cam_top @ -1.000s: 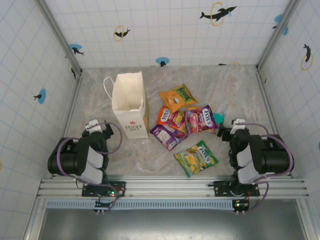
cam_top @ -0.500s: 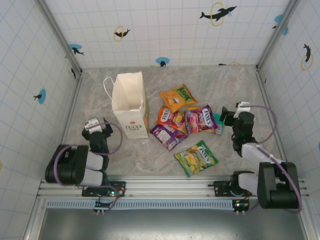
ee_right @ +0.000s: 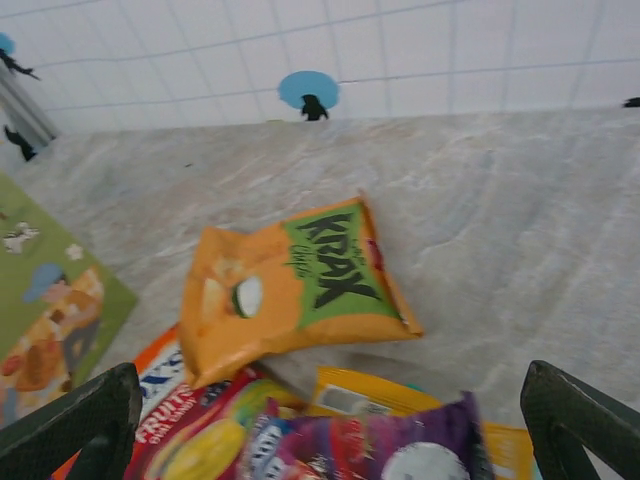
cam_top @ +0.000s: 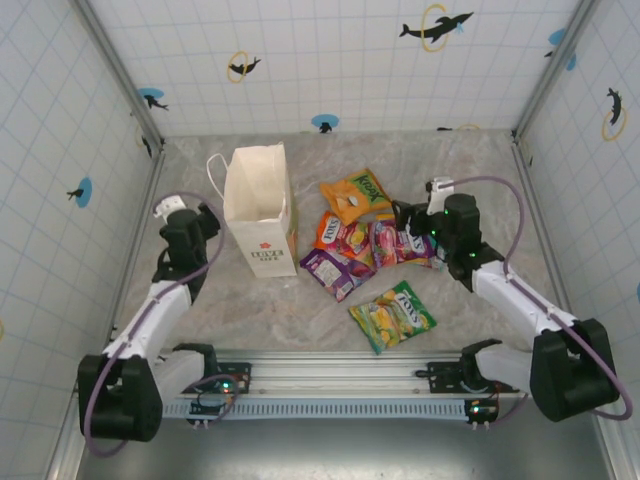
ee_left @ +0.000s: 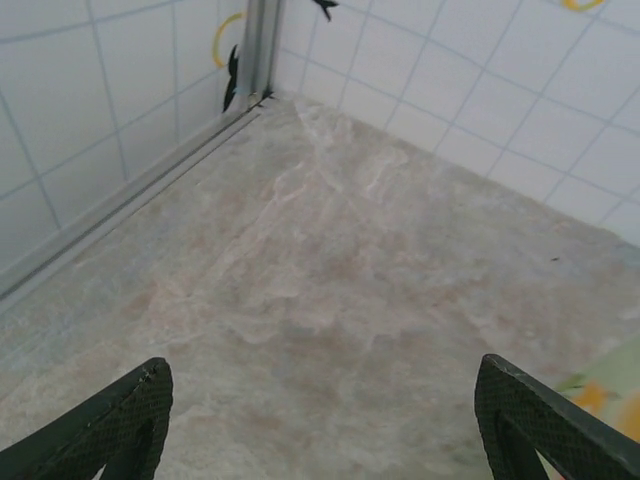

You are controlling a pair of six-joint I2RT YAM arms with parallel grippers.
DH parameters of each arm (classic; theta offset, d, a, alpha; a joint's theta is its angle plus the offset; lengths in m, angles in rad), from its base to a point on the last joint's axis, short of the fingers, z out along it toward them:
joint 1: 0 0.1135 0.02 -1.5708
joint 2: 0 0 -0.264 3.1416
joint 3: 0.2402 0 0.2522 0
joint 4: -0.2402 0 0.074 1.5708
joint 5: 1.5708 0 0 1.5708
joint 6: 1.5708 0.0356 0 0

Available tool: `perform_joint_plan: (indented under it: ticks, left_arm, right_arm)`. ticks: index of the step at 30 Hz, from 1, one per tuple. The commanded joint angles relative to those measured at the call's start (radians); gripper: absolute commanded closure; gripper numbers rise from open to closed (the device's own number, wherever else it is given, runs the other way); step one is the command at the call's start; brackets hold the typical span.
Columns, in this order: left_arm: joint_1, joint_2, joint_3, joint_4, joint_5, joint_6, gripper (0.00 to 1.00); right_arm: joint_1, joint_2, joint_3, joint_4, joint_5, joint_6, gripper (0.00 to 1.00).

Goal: Place the snacks into the paper bag

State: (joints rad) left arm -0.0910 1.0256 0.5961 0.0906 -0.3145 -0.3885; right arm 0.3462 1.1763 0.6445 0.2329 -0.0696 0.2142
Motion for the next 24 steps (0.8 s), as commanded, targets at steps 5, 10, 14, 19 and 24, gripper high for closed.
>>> perform_joint_plan:
  ticks: [5, 10, 14, 19, 24]
  left_arm:
    - [-0.006, -0.061, 0.312, -0.654, 0.289, -0.094, 0.29]
    - [-0.006, -0.129, 0.361, -0.77, 0.433, -0.117, 0.34]
    - [-0.006, -0.158, 0.456, -0.875, 0.513, -0.12, 0.36]
    - [-0.006, -0.159, 0.559, -0.947, 0.588, -0.087, 0.36]
    - [-0.006, -0.117, 0.605, -0.932, 0.666, -0.042, 0.35]
  right_arm:
    - [0.096, 0.041, 0.084, -0.089, -0.048, 0.03, 0.0]
    - [0.166, 0.069, 0.068, -0.056, -0.026, 0.052, 0.0]
    - [0.192, 0.096, 0.07, -0.052, -0.036, 0.058, 0.0]
    - [0.207, 0.115, 0.066, -0.032, -0.046, 0.065, 0.0]
    - [0.222, 0.114, 0.057, -0.018, -0.046, 0.076, 0.0]
